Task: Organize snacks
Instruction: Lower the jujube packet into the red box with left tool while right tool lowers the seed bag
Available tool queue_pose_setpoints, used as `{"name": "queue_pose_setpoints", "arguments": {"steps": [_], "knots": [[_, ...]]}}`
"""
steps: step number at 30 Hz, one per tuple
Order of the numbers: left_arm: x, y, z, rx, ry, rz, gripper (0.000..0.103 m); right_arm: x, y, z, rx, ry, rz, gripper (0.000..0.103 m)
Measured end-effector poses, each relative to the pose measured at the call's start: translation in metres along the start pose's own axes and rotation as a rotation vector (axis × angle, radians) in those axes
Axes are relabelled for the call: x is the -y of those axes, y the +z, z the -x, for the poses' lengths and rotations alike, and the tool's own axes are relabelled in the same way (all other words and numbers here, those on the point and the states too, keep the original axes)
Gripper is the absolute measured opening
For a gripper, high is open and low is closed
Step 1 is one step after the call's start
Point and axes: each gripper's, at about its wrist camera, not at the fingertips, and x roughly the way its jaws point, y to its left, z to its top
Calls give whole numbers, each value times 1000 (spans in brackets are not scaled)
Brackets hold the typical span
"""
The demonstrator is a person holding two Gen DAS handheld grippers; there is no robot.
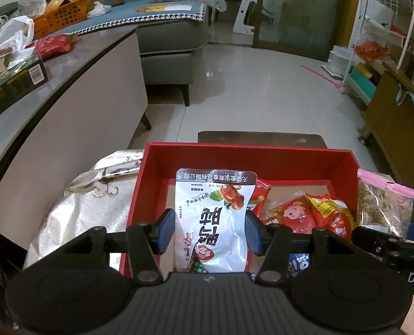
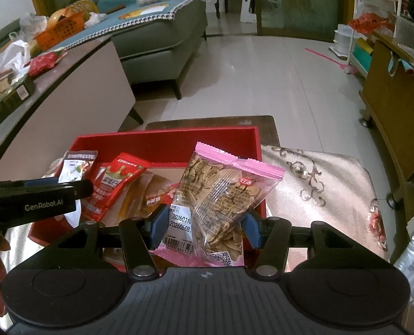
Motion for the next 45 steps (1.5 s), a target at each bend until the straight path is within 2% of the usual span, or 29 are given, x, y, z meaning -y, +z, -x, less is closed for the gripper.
{"name": "queue_pose_setpoints", "arguments": {"steps": [15,36,41,44,45], "knots": [[10,-1,-21,-11,28,-34,48,-2,-1,-27,-41,1,27,64],[19,-5,-28,-6,45,-63,49,-4,-5,-50,-53,13,28,65],[20,-6,-29,-9,45,-74,50,-5,-4,-51,-45,5,40,67],[20,-6,-26,-6,43,-77,50,-5,-3,-50,-43,1,37,70],[20,-7,-26,-10,41,-76,50,-4,-3,-49,-39,1,35,74]]}}
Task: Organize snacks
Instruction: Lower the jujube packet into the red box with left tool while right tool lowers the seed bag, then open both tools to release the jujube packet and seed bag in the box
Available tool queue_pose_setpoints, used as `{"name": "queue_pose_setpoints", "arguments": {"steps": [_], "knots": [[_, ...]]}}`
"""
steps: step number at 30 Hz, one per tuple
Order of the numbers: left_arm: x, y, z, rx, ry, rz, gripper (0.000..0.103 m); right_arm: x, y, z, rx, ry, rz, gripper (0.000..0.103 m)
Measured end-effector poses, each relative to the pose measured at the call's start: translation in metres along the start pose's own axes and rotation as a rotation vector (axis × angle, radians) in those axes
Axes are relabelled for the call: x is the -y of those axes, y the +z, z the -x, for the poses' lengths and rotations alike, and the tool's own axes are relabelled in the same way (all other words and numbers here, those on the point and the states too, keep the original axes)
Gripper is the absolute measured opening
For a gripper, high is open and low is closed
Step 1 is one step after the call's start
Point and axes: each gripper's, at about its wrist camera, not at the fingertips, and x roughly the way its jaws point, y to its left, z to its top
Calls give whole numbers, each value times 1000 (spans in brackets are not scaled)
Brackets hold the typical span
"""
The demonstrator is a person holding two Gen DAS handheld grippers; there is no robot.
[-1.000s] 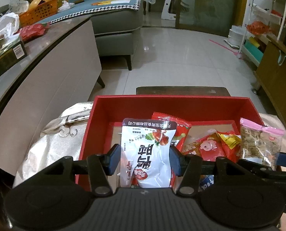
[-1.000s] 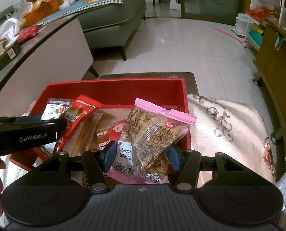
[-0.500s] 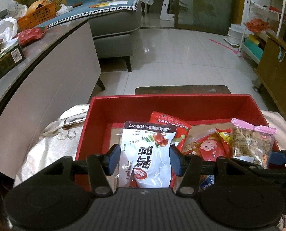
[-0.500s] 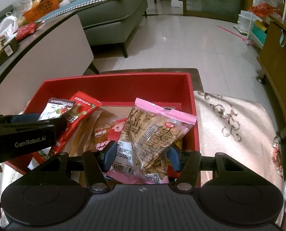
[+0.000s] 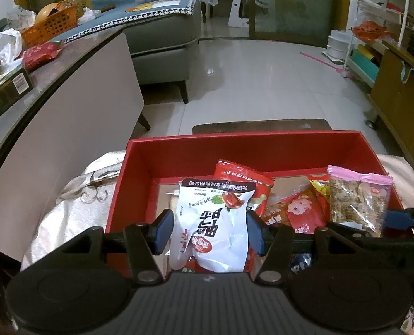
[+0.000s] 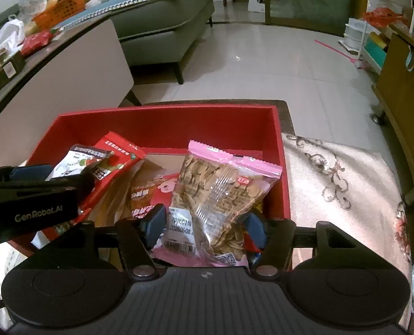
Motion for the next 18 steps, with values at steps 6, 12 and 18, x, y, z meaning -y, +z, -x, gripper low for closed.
{"name": "queue_pose_setpoints", "arguments": {"steps": [6,12,18], "knots": [[-4,0,3,-7,-5,11,51,0,3,5,19,-2,-3,79],[-7,1,11,2,-18,25,51,2,5,14,38,-9,-5,79],[-12,-1,29,15,-29,37,51,-2,8,37,77,-4,0,81]]}}
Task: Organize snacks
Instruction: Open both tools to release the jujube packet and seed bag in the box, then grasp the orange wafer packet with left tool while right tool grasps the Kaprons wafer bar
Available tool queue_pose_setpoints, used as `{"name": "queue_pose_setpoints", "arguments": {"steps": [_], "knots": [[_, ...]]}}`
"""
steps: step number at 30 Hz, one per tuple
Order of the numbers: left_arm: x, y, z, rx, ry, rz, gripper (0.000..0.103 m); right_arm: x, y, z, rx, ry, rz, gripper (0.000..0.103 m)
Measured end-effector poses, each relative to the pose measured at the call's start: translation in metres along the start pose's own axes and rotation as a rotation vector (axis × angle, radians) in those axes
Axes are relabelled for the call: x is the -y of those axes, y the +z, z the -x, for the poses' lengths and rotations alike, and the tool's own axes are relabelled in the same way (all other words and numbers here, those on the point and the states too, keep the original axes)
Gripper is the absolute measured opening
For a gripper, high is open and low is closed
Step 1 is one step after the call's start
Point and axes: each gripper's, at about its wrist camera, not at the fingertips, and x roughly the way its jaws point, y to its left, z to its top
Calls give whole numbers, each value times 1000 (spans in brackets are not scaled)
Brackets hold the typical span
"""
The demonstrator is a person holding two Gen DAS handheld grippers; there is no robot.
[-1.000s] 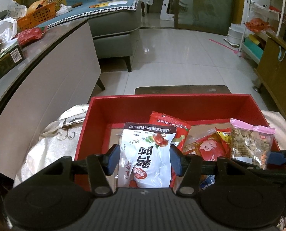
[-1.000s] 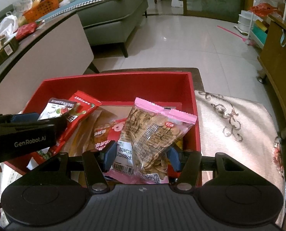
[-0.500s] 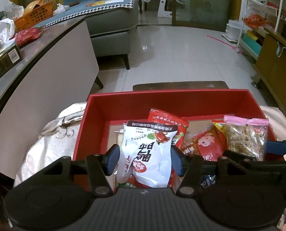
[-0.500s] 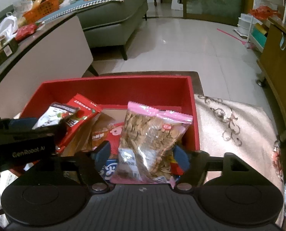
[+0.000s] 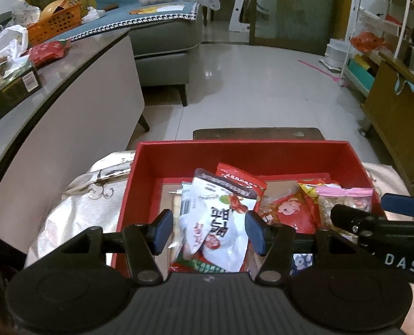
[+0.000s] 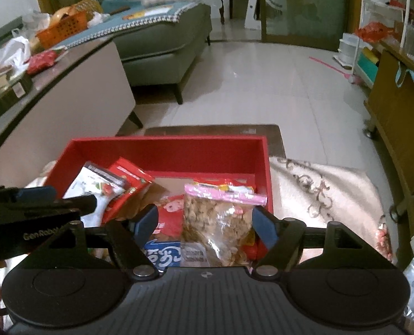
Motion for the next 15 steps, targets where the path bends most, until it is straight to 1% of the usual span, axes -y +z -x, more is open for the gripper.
{"name": "queue_pose_setpoints", "arguments": {"steps": [4,10,15], "knots": [[-6,-6,14,0,-13,14,51,-5,0,17,19,8,5,83],[-18,-26,39,0,-3,2,52,-7,-6,35,22,0,17,84],[-34,-58,55,-62,-11,20,53,-4,-20,52,8,4,1,84]]}}
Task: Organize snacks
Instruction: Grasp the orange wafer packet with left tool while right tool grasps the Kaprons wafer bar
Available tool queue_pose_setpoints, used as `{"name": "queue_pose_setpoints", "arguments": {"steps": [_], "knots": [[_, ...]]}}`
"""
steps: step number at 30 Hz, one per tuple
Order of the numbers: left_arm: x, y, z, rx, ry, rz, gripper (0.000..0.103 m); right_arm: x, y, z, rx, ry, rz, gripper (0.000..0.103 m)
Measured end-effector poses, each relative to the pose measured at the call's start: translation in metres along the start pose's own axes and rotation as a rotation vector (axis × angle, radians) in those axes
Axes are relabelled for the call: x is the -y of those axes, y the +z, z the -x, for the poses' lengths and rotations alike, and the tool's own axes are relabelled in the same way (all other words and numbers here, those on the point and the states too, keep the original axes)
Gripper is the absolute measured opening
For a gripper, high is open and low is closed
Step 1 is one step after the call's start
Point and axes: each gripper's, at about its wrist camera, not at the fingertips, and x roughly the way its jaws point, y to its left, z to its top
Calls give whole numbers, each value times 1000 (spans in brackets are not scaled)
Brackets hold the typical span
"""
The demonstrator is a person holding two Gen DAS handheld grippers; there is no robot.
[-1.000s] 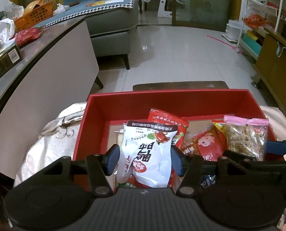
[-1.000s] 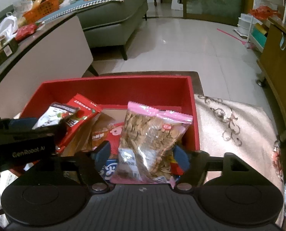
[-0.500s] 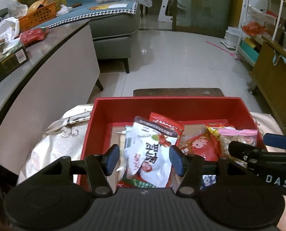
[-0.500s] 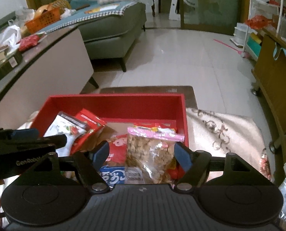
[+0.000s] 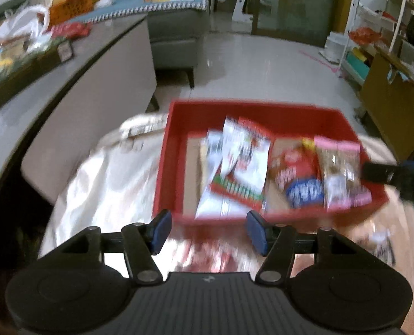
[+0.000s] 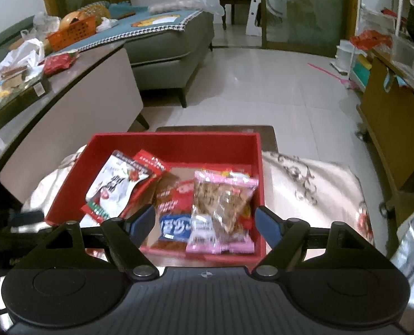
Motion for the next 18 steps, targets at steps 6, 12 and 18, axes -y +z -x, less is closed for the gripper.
{"name": "queue_pose_setpoints", "arguments": {"steps": [6,12,18], "knots": [[-6,-41,3,-82,10,-18,54,-3,-19,16,-21,6,8,84],[4,-67,-14,-172,12,-33,54,0,-38,22,-66,8,4,86],[11,-72,-35,-223,-1,-19,50,27,-50,17,-105,-44,-39,86]]}}
